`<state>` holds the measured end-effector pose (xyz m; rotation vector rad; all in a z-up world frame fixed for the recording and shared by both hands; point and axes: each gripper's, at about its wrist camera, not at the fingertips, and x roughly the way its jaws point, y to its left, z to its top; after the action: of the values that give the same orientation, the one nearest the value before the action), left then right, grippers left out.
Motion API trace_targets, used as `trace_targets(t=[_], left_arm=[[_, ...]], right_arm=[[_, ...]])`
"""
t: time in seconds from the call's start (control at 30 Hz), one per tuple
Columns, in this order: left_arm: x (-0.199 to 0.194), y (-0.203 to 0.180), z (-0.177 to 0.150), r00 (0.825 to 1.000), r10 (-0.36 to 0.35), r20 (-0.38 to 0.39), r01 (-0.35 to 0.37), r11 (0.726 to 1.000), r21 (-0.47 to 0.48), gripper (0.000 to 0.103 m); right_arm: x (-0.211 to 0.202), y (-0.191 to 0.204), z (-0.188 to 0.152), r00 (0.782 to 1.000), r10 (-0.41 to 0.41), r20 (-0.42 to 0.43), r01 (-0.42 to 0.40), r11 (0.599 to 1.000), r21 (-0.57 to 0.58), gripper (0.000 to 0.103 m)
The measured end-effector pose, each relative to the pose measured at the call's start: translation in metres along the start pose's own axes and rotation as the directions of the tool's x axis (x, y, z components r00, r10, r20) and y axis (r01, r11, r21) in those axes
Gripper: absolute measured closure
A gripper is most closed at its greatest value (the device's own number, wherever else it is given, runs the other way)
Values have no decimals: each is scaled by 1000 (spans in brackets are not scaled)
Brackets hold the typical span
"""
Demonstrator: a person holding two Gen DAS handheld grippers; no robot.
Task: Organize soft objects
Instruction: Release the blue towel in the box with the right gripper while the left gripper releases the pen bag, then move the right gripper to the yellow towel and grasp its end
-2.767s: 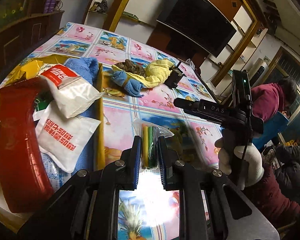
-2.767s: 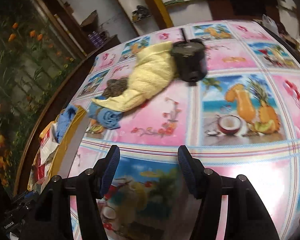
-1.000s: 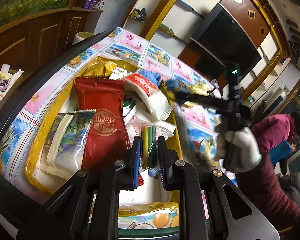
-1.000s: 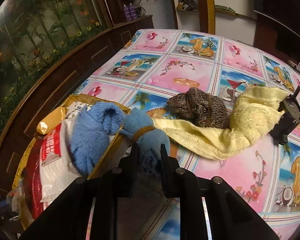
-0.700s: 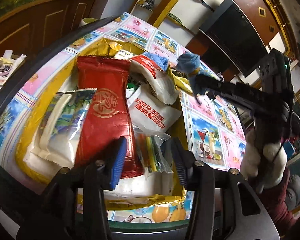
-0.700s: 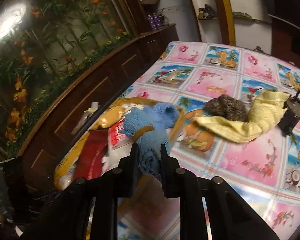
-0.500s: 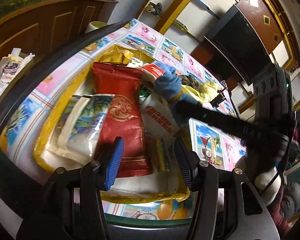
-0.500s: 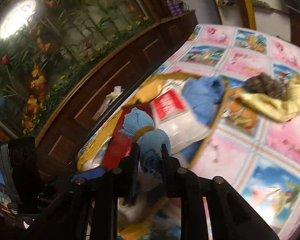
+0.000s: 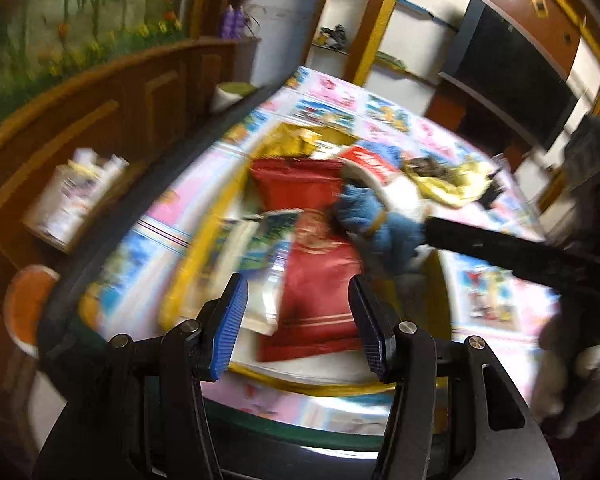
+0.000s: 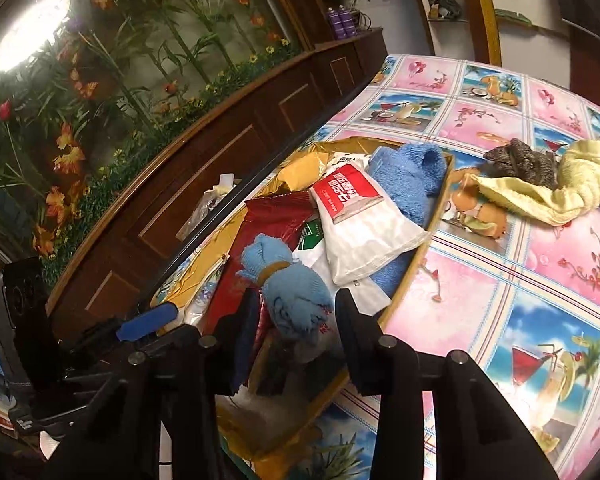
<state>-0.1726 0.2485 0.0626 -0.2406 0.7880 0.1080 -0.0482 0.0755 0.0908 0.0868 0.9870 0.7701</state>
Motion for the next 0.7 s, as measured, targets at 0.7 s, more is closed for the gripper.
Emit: trace_targets(t=[0.7], left_arm=[[14,-14,-7,992,122,-33,-119,989,89,50]], right_arm=[[-7,-33,-20,1000,-5,3,5,995,98,64]])
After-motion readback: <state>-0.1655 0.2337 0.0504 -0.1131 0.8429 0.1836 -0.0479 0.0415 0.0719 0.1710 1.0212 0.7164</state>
